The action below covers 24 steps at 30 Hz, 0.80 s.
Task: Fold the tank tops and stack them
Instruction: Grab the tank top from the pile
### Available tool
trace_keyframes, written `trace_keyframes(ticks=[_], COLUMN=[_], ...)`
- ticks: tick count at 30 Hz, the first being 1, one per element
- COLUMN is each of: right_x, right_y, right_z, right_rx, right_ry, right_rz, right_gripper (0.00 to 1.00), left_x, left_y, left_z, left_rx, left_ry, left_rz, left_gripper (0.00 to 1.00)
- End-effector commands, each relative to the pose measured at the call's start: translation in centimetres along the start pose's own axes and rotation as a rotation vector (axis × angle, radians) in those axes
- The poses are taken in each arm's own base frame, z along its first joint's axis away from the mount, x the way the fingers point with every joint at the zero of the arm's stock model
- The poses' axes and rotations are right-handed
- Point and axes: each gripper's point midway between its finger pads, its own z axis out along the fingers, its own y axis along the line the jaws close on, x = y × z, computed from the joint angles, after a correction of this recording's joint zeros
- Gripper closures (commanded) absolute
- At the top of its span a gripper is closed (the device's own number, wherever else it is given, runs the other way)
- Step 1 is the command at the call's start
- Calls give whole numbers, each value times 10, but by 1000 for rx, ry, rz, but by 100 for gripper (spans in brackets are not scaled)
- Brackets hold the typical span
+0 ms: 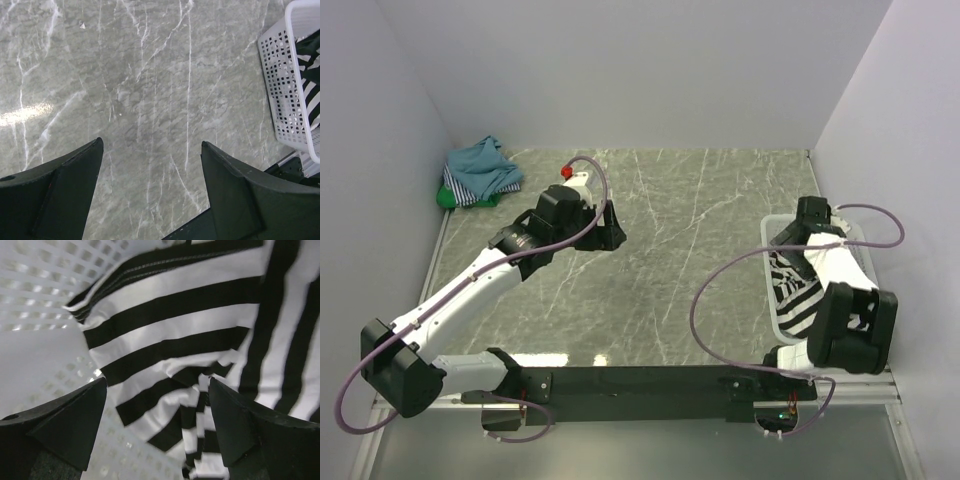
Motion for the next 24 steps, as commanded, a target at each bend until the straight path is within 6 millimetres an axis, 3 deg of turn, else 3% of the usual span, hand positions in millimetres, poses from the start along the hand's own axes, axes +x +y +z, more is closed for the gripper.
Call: trace_keyframes(ticks=[1,8,11,12,14,15,16,17,18,20,21,23,24], right_x=[15,38,37,32,25,11,3,0,-21,-35,-56,-70,-88], right_y=[7,3,-3,-3,-9,-9,-9,-13,-10,-13,-11,-14,-10], right_z=[24,49,48,43,35,24,18,10,-6,-25,-46,-68,-91], right_rx=[-35,-9,-2,-9,11,7,7,18,4,2,-20,-27,-62], right_ry=[55,133,116,95,73,23,-2,-10,-78,-126,-198,-245,-302], right_rz=[42,39,51,56,57,65,72,72,95,108,135,142,161], right_gripper=[11,19,39,56,76,97,100,100,100,100,100,100,100], left_x=[3,8,9,8,7,7,7,8,8,8,8,6,5], left_y=[-4,-2,-2,-2,-2,-3,-4,-4,-5,-6,-6,-7,-8], left_z=[3,8,9,9,9,9,9,9,10,9,9,7,6], left_rx=[40,44,43,43,42,45,51,53,55,63,64,65,67], left_ry=[12,33,34,32,33,34,33,36,38,40,39,34,30], left_rz=[-22,-42,-45,-45,-46,-45,-46,-48,-48,-48,-48,-46,-45], left_gripper=[15,16,16,16,16,16,16,16,16,16,17,17,17])
